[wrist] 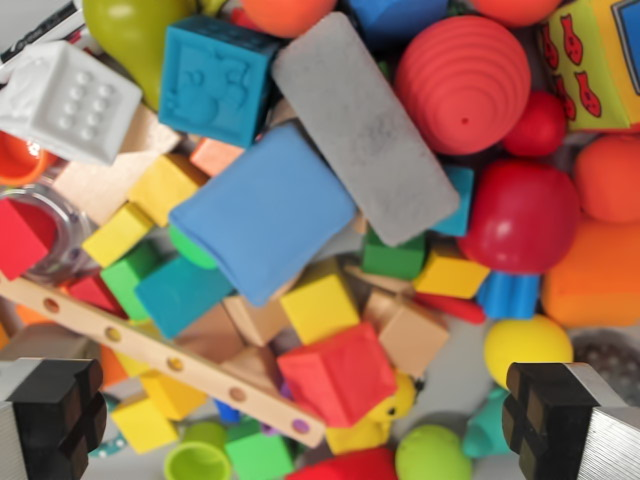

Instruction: Pick an object from the bin

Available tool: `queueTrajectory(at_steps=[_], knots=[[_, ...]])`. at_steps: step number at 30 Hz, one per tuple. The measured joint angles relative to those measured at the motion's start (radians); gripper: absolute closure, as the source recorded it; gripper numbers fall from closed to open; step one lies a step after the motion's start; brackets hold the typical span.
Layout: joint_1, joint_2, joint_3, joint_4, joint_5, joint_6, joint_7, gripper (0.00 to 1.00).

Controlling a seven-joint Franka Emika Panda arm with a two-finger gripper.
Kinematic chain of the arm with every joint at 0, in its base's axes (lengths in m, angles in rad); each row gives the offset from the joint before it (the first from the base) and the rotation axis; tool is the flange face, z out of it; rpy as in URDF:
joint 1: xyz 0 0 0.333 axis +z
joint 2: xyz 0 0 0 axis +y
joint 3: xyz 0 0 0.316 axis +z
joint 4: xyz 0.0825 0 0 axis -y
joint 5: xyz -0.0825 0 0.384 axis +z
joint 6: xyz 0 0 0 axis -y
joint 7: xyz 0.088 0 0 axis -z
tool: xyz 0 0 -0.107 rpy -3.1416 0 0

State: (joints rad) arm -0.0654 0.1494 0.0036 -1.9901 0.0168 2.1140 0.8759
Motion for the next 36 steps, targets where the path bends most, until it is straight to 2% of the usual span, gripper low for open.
queueTrajectory(at_steps=[15,36], knots=[[0.000,-0.025,-0.014,-0.094,0.000,0.073,0.136,0.00],[0.000,-0.055,-0.048,-0.278,0.000,0.233,0.434,0.00]])
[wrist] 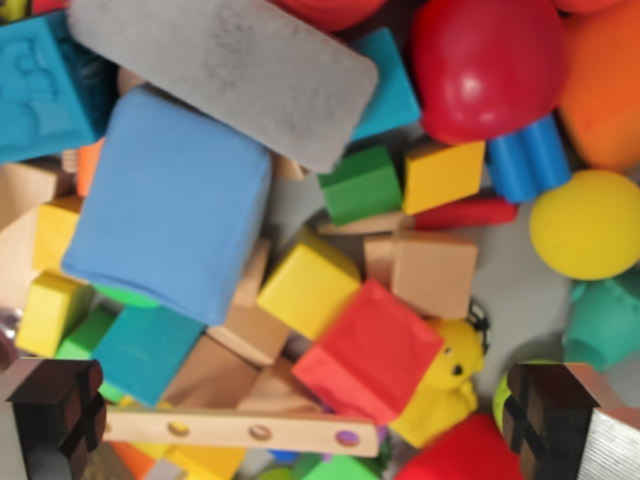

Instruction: Pick an object from the bin

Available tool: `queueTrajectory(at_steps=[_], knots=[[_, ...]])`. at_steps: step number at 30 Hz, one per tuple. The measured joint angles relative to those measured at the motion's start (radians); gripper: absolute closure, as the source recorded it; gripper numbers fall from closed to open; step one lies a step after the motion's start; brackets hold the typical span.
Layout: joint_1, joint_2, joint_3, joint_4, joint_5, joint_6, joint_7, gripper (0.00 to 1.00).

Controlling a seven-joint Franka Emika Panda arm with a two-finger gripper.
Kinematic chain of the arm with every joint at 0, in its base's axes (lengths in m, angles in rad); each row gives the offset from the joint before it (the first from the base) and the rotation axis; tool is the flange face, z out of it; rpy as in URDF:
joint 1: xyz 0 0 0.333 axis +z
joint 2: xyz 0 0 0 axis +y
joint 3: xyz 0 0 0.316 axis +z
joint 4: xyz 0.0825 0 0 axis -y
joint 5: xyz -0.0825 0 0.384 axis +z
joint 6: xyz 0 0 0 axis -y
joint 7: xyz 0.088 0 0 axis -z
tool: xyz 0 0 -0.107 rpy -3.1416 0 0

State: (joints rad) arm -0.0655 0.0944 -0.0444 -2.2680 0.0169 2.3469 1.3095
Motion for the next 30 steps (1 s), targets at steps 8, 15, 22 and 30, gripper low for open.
queueTrajectory(at_steps=[8,15,22,30], knots=[[0.000,-0.004,-0.017,-0.074,0.000,0.072,0.132,0.00],[0.000,-0.004,-0.031,-0.131,0.000,0.133,0.241,0.00],[0.000,-0.001,-0.047,-0.186,0.000,0.193,0.348,0.00],[0.000,0.080,-0.049,-0.193,0.011,0.279,0.355,0.00]])
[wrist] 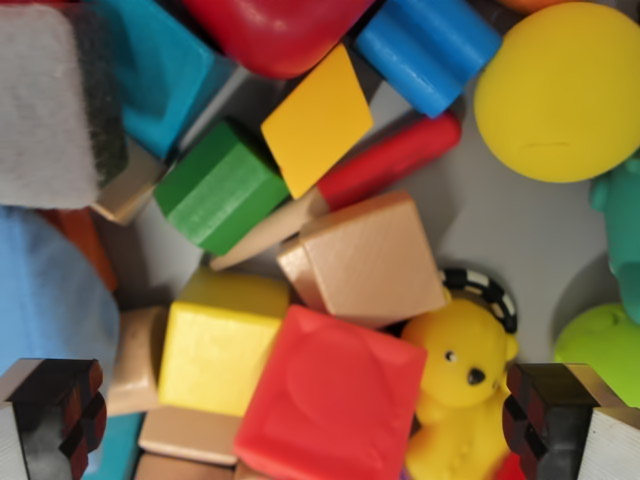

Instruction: Pick an object from the bin

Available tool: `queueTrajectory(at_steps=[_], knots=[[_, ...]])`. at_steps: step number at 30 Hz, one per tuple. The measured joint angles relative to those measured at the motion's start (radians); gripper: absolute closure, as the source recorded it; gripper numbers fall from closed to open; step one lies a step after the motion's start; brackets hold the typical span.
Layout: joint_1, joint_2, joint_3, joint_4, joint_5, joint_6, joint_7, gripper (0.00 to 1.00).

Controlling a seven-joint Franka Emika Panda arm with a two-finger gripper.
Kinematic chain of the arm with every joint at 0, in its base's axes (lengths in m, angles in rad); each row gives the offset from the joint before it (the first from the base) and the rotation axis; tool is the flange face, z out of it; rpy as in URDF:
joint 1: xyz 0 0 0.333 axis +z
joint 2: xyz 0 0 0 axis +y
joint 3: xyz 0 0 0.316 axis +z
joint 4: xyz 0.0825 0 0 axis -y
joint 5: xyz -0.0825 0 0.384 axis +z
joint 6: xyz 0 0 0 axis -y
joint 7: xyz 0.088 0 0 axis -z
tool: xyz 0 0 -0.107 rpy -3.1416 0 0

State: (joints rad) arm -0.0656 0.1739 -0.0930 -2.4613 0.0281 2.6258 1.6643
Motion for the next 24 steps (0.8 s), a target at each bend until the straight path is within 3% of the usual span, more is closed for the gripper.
queueTrajectory(at_steps=[15,24], knots=[[-0.005,0.148,0.012,0.008,0.034,0.139,-0.022,0.00],[-0.016,0.217,0.026,0.022,0.044,0.195,-0.030,0.00]])
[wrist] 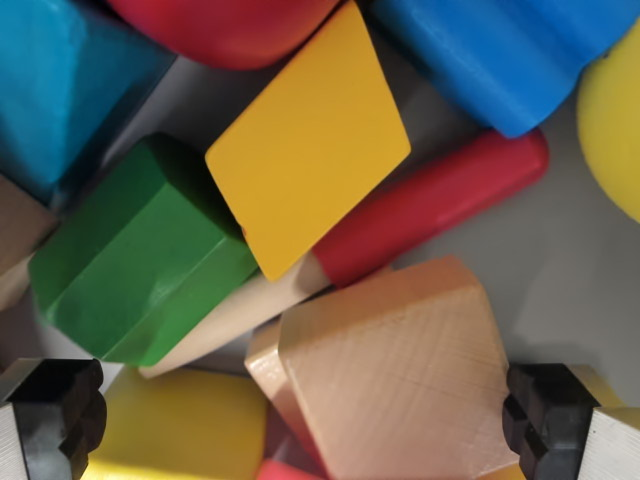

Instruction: Pick an object from the bin

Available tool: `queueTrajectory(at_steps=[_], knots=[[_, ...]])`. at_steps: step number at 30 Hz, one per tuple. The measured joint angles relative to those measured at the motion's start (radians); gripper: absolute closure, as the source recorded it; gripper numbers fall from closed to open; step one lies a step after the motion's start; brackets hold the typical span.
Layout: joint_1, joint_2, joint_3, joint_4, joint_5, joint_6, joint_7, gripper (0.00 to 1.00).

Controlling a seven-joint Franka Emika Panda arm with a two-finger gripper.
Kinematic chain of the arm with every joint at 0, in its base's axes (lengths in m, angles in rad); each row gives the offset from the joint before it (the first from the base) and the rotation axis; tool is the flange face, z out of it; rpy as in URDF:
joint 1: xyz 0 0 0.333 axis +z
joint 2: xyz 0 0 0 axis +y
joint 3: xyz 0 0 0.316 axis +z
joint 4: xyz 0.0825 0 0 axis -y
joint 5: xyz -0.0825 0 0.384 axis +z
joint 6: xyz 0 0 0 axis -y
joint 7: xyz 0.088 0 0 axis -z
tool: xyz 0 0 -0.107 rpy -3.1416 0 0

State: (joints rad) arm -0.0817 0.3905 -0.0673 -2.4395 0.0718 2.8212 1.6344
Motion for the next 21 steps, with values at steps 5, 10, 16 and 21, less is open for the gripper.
queueTrajectory(at_steps=[5,10,16,21], knots=[[-0.007,0.022,0.007,0.006,0.001,0.023,-0.002,0.00],[-0.011,0.026,0.012,0.009,0.001,0.031,-0.002,0.00],[-0.014,0.028,0.014,0.010,0.001,0.034,-0.002,1.00],[-0.014,0.029,0.014,0.012,0.001,0.036,-0.002,1.00]])
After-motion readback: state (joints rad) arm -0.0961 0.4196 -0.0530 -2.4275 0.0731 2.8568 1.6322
